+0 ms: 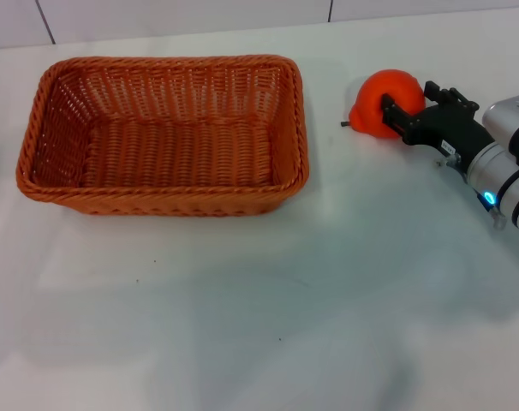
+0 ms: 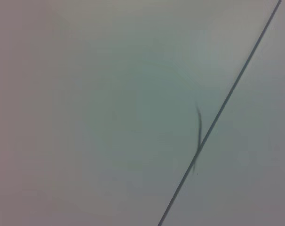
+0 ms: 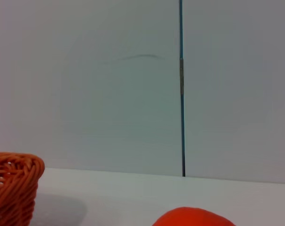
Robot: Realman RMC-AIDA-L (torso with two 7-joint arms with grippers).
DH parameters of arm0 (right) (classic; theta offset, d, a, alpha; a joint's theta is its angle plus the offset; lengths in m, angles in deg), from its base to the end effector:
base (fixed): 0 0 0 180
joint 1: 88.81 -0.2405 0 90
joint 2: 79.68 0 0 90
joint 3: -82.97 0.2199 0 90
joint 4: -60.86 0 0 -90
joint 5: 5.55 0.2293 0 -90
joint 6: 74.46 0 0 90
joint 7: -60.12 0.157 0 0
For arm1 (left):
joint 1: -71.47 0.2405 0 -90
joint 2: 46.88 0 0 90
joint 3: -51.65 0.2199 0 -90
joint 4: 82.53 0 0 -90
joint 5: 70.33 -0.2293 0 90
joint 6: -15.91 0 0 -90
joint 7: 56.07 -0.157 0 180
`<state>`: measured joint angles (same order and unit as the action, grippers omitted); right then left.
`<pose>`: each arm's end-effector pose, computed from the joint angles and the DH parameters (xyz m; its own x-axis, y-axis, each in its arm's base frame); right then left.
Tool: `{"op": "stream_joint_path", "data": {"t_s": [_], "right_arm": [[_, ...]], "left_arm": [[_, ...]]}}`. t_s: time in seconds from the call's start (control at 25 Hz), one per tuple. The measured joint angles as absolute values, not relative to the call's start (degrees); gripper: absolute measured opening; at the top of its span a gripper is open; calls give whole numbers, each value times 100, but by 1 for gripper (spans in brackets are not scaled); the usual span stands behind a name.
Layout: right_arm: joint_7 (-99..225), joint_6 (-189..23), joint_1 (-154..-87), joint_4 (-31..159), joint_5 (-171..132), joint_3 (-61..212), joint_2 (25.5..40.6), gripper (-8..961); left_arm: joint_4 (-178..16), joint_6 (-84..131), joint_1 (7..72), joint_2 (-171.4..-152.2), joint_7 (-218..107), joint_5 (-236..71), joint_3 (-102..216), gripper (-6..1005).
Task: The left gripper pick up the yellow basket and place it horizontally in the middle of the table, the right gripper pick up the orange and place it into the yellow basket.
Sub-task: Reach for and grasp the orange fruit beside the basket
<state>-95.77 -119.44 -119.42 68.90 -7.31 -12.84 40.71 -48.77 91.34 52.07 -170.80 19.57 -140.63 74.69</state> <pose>0.3139 0.3673 -0.0501 -0.7034 0.2782 0.6541 0.7108 0.2771 0.6465 -0.3196 0.3318 0.1091 0.1974 -0.0643 0.9782 0.9337 -0.2918 -0.2076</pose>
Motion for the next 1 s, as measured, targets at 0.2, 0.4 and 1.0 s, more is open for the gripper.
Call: {"op": "stream_joint_path", "data": {"t_s": [0.2, 0.4, 1.0], "right_arm": [[-9535, -11948, -11936, 6890, -731, -1290, 4073, 710], [-9526, -11947, -11932, 6888, -730, -1302, 4074, 606], [-9360, -12665, -11760, 6917, -709, -1283, 4077, 264]], "left_arm": [[-4878, 9158, 5204, -17080, 1955, -14063, 7476, 881], [-4886, 9168, 5204, -17080, 1952, -14063, 7468, 879], [-4935, 9260, 5239, -17073, 1890, -14064, 7450, 878]]}}
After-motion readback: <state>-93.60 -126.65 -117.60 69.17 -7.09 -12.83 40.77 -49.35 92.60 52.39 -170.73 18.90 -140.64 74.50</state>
